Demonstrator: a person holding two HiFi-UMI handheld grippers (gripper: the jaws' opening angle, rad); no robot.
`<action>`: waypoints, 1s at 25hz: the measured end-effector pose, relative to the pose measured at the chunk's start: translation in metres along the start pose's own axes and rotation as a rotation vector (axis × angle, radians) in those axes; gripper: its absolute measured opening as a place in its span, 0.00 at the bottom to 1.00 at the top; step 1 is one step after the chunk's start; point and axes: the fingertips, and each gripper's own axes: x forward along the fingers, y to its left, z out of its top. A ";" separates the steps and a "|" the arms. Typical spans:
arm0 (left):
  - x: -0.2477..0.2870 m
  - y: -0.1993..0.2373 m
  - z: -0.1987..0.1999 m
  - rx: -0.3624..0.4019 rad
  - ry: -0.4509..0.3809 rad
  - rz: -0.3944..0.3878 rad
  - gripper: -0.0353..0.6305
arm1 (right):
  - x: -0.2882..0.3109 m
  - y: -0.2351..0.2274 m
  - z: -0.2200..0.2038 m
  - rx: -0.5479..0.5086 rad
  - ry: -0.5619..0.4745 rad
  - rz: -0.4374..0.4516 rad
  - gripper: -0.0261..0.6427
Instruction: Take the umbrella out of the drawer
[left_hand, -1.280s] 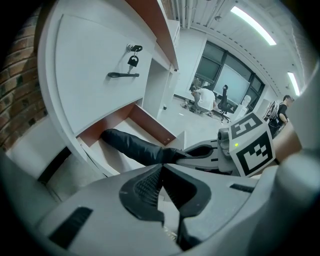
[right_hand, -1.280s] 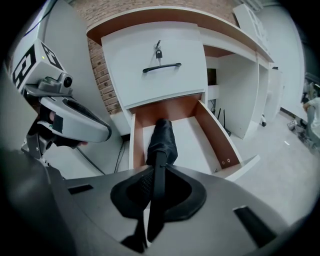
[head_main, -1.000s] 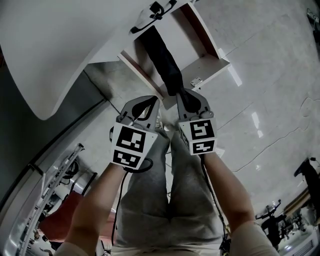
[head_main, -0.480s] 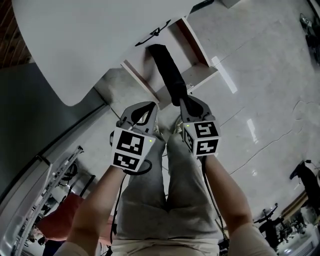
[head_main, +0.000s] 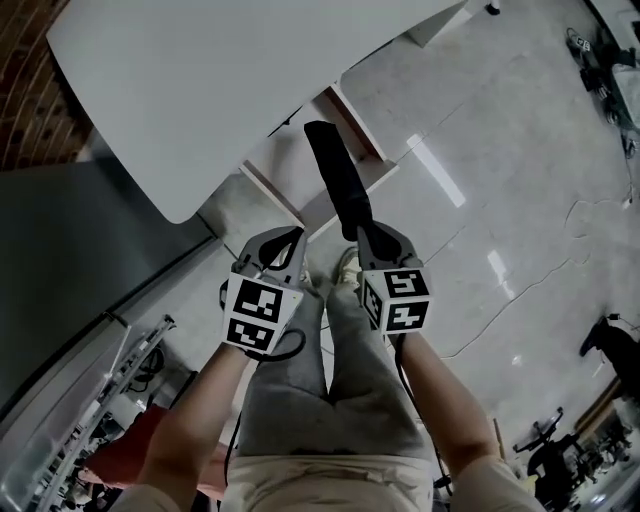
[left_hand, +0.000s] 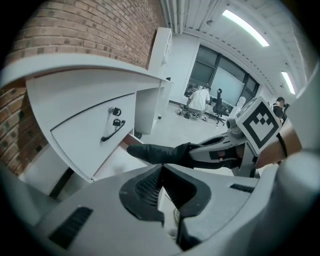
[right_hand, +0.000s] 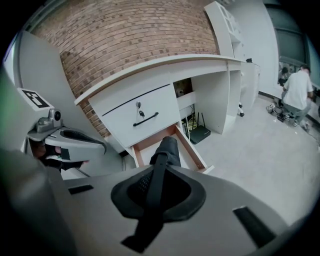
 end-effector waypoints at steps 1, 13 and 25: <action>-0.006 -0.005 0.007 0.006 -0.001 -0.002 0.06 | -0.010 -0.001 0.006 0.009 -0.004 -0.003 0.07; -0.081 -0.061 0.122 0.064 -0.084 -0.031 0.06 | -0.147 -0.008 0.105 0.065 -0.107 -0.062 0.07; -0.154 -0.098 0.226 0.136 -0.197 -0.040 0.06 | -0.275 -0.012 0.195 0.086 -0.222 -0.148 0.07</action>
